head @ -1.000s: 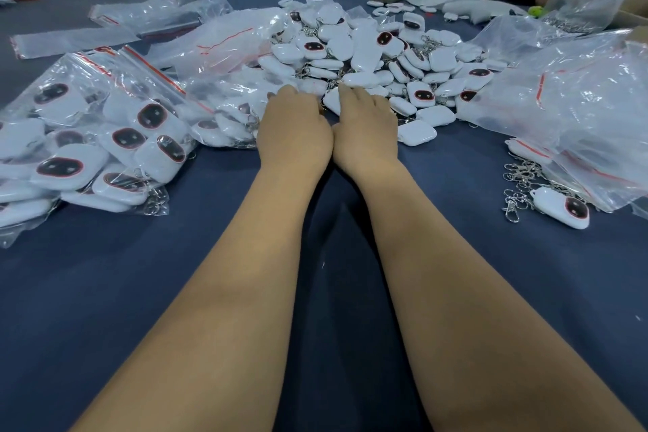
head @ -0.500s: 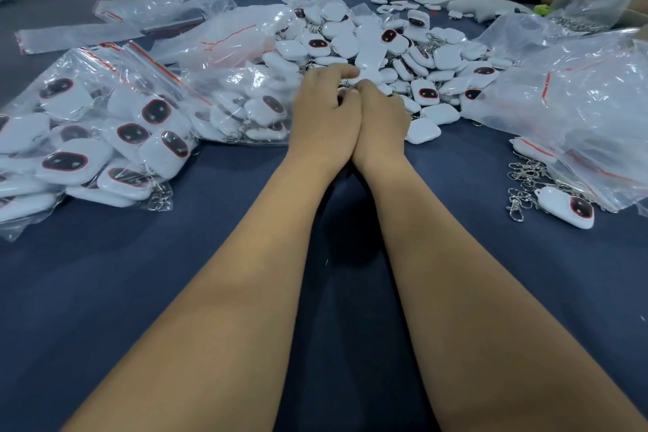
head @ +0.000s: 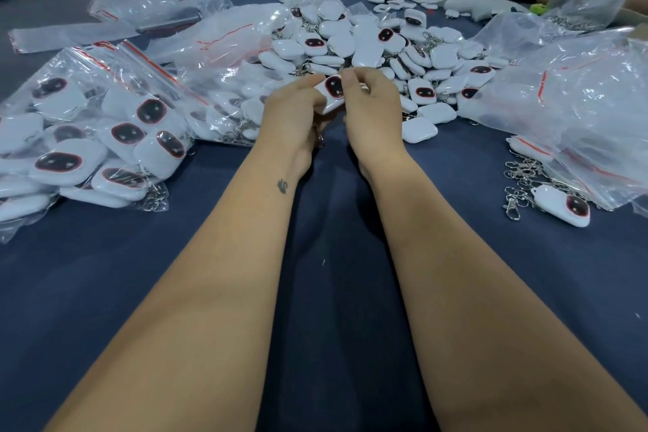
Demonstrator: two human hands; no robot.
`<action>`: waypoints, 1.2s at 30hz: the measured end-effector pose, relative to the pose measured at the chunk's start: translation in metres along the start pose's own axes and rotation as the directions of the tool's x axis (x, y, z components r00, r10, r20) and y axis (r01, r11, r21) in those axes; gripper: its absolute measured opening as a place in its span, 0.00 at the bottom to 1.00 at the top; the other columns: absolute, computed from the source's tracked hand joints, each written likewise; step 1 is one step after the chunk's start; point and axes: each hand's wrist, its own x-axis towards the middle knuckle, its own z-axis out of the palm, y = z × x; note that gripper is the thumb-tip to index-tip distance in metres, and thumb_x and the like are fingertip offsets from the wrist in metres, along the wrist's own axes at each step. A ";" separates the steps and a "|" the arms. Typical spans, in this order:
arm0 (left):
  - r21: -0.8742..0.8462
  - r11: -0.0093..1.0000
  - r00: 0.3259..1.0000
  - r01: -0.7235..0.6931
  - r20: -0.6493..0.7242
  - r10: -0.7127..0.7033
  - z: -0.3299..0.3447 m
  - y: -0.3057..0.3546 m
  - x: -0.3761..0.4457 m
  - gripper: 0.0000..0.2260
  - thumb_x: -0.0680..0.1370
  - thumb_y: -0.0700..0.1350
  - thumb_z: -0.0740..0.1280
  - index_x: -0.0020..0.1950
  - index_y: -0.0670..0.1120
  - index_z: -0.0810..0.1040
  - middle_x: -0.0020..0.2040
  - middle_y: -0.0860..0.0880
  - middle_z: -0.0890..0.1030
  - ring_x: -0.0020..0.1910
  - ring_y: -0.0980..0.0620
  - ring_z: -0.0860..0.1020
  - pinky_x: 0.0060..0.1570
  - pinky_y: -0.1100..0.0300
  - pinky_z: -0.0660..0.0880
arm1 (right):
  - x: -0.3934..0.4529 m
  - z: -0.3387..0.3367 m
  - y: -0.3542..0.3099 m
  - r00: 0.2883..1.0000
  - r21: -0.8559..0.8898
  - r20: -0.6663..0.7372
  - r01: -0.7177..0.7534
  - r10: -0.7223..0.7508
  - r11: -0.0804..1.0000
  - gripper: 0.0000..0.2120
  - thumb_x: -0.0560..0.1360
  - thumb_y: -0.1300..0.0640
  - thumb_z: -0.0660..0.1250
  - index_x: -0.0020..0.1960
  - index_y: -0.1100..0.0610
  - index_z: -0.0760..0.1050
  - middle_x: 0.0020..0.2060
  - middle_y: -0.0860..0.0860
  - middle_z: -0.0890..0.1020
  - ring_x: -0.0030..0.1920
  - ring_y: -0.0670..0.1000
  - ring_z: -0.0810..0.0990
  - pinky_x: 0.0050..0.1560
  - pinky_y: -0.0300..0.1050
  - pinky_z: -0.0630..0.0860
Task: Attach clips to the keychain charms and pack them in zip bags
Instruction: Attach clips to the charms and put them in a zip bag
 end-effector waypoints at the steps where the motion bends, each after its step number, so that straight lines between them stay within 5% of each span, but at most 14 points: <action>1: 0.007 1.000 1.000 -0.013 0.000 0.013 0.000 0.000 0.000 0.19 0.75 0.26 0.55 0.59 0.39 0.79 0.45 0.40 0.81 0.37 0.48 0.79 0.33 0.62 0.77 | 0.000 -0.001 0.001 1.000 0.026 0.016 -0.003 0.003 1.000 0.09 0.82 0.57 0.59 0.48 0.51 0.76 0.39 0.44 0.78 0.39 0.44 0.75 0.47 0.43 0.74; 3: 0.025 0.999 1.000 -0.025 0.003 0.025 -0.002 -0.001 0.001 0.22 0.74 0.24 0.56 0.65 0.36 0.76 0.55 0.36 0.80 0.43 0.46 0.79 0.41 0.58 0.79 | 0.000 -0.002 0.000 0.999 0.073 0.050 -0.022 0.019 0.997 0.11 0.83 0.58 0.57 0.50 0.53 0.78 0.38 0.45 0.79 0.36 0.43 0.73 0.41 0.39 0.72; 5: 0.038 0.999 0.999 -0.032 0.015 0.031 -0.003 -0.002 0.001 0.23 0.74 0.23 0.57 0.67 0.36 0.75 0.58 0.35 0.79 0.42 0.46 0.79 0.38 0.60 0.79 | 0.000 -0.002 0.000 0.997 0.108 0.075 -0.035 0.027 0.993 0.11 0.83 0.58 0.57 0.51 0.53 0.79 0.38 0.45 0.79 0.34 0.41 0.73 0.37 0.35 0.69; 10: 0.027 0.999 0.995 -0.035 0.093 0.032 -0.002 -0.003 -0.002 0.19 0.75 0.23 0.57 0.57 0.39 0.77 0.46 0.43 0.81 0.40 0.48 0.81 0.35 0.60 0.80 | 0.000 -0.004 0.000 0.997 0.141 0.027 -0.073 0.070 0.987 0.10 0.82 0.55 0.61 0.44 0.55 0.77 0.38 0.51 0.78 0.30 0.44 0.74 0.29 0.36 0.70; 15: 0.065 0.998 0.997 0.005 0.081 -0.011 -0.002 -0.001 -0.002 0.20 0.73 0.22 0.55 0.57 0.40 0.76 0.49 0.42 0.79 0.42 0.48 0.80 0.31 0.61 0.79 | 0.000 -0.003 0.002 0.998 0.052 0.052 -0.041 0.039 0.998 0.15 0.82 0.56 0.61 0.37 0.54 0.77 0.36 0.51 0.81 0.40 0.51 0.77 0.48 0.56 0.77; 18: 0.046 0.999 0.998 0.009 0.068 -0.012 -0.002 0.001 -0.003 0.24 0.73 0.22 0.54 0.59 0.44 0.75 0.55 0.41 0.78 0.43 0.47 0.80 0.33 0.60 0.80 | 0.001 -0.002 0.002 0.996 0.073 0.070 -0.065 0.060 0.995 0.15 0.81 0.57 0.60 0.40 0.59 0.79 0.38 0.54 0.81 0.40 0.53 0.77 0.51 0.58 0.78; 23: -0.001 1.000 0.992 -0.025 0.120 0.025 -0.003 0.000 -0.005 0.29 0.73 0.21 0.51 0.54 0.50 0.80 0.56 0.43 0.79 0.47 0.48 0.81 0.36 0.60 0.80 | -0.002 -0.005 -0.003 0.986 0.267 0.127 -0.136 0.106 0.954 0.15 0.77 0.66 0.59 0.39 0.55 0.80 0.29 0.47 0.82 0.24 0.42 0.76 0.24 0.32 0.69; 29: -0.006 0.999 0.994 -0.044 0.097 0.044 -0.003 -0.002 -0.004 0.30 0.72 0.21 0.52 0.57 0.50 0.80 0.55 0.43 0.80 0.45 0.49 0.81 0.38 0.59 0.80 | -0.004 -0.006 -0.006 0.981 0.310 0.148 -0.167 0.126 0.936 0.16 0.74 0.70 0.57 0.47 0.59 0.82 0.33 0.50 0.82 0.23 0.39 0.75 0.24 0.31 0.68; 36: 0.008 1.000 0.995 -0.023 0.101 0.022 -0.006 -0.003 0.001 0.33 0.72 0.22 0.53 0.67 0.50 0.76 0.59 0.42 0.80 0.40 0.50 0.83 0.36 0.60 0.79 | -0.004 -0.006 -0.003 0.982 0.282 0.181 -0.111 0.061 0.953 0.12 0.73 0.67 0.63 0.44 0.54 0.82 0.29 0.44 0.81 0.27 0.39 0.77 0.28 0.31 0.71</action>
